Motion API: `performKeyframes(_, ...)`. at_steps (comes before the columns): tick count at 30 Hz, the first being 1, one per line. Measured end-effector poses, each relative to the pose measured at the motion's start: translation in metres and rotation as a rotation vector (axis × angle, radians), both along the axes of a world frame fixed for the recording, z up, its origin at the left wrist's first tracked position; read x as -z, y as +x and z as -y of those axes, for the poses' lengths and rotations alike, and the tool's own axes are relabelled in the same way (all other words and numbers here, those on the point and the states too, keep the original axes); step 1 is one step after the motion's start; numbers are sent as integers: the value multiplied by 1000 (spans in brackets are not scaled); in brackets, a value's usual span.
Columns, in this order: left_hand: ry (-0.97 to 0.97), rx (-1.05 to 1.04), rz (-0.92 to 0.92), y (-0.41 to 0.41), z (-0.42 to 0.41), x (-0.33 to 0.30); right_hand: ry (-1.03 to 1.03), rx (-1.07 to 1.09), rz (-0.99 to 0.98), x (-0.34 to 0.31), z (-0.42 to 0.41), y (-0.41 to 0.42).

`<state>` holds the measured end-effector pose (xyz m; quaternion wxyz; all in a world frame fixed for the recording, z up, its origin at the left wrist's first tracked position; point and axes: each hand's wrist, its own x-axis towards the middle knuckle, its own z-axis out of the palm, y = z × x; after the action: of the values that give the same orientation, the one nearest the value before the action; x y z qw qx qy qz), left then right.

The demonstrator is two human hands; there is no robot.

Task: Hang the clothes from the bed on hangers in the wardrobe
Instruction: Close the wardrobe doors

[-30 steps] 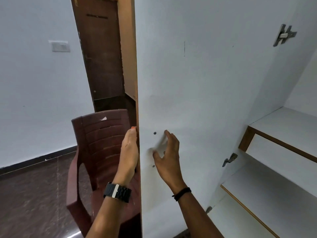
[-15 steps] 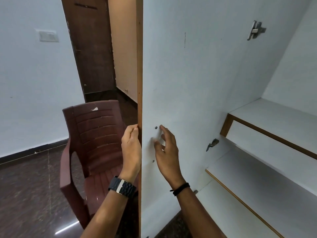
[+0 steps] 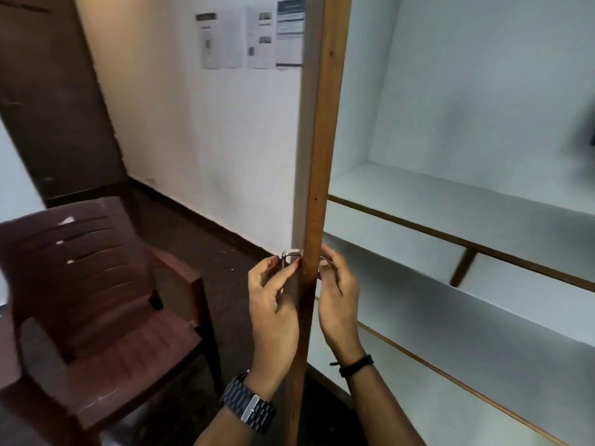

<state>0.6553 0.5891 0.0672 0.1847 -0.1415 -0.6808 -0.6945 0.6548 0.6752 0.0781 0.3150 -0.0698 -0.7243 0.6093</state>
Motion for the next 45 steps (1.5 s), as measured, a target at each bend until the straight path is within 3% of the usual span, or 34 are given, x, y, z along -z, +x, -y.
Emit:
performKeyframes(5,-219,254,-48,-1,-71,-6,-61,132,0,-9,-78,30)
performKeyframes(9,-255,412,-75,-13,-132,-10,55,243,106,-14,-137,36)
performKeyframes(13,-214,389,-74,-36,-179,-13,134,378,167,-15,-192,26)
performKeyframes(21,-249,426,-216,-73,-265,-5,243,628,99,-11,-277,-7)
performKeyframes(34,-246,549,-132,-128,-353,-11,246,680,184,-15,-373,-59)
performKeyframes(45,-261,573,-129,-142,-367,-9,225,661,174,-16,-395,-70)
